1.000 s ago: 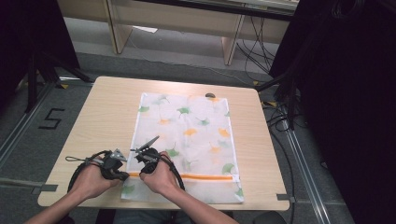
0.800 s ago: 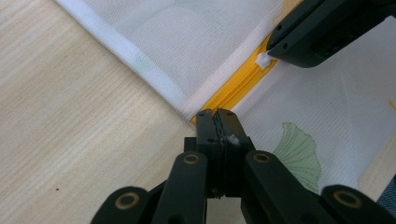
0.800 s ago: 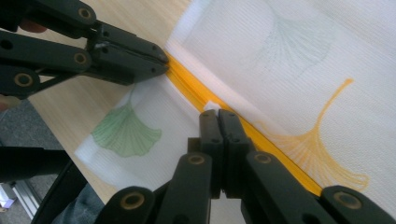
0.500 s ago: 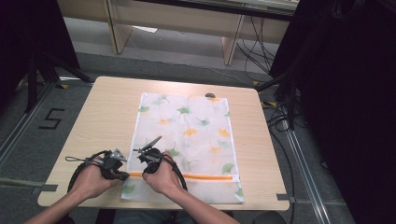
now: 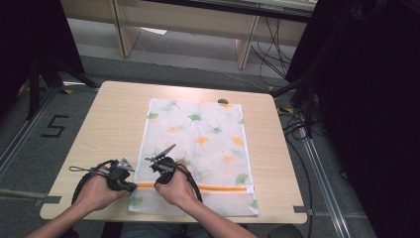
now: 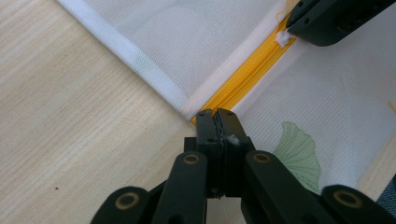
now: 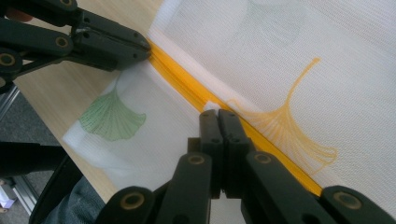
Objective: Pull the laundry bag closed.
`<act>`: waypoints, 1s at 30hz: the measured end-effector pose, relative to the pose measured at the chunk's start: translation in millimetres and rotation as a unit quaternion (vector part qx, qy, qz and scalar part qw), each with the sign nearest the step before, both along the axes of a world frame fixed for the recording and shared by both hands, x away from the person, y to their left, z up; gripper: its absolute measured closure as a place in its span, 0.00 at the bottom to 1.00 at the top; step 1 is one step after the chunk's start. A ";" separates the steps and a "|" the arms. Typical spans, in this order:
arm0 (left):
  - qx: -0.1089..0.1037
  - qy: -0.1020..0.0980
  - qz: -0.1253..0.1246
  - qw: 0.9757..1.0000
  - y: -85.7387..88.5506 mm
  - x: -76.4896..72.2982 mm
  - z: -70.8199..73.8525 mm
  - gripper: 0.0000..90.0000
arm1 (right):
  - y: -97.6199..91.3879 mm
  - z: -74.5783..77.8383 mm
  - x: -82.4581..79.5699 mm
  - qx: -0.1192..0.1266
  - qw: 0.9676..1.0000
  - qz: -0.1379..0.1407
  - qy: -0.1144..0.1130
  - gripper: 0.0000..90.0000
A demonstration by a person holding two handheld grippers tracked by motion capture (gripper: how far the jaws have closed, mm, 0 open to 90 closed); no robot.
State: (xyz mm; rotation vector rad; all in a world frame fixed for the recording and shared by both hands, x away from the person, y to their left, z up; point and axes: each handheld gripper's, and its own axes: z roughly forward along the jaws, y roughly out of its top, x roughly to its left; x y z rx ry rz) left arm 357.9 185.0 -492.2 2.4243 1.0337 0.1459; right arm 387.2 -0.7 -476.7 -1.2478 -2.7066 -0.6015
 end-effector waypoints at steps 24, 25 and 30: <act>0.012 0.003 -0.012 1.000 1.1 0.8 1.6 0.98 | -13.7 1.9 0.4 -0.012 1.000 -0.007 -0.013 1.00; 0.007 0.003 -0.008 1.000 0.6 0.4 1.2 0.98 | -14.7 2.3 0.4 -0.012 1.000 -0.008 -0.009 1.00; 0.009 0.004 -0.011 1.000 0.8 0.7 1.5 0.98 | -20.3 2.9 1.8 -0.015 1.000 -0.008 -0.010 1.00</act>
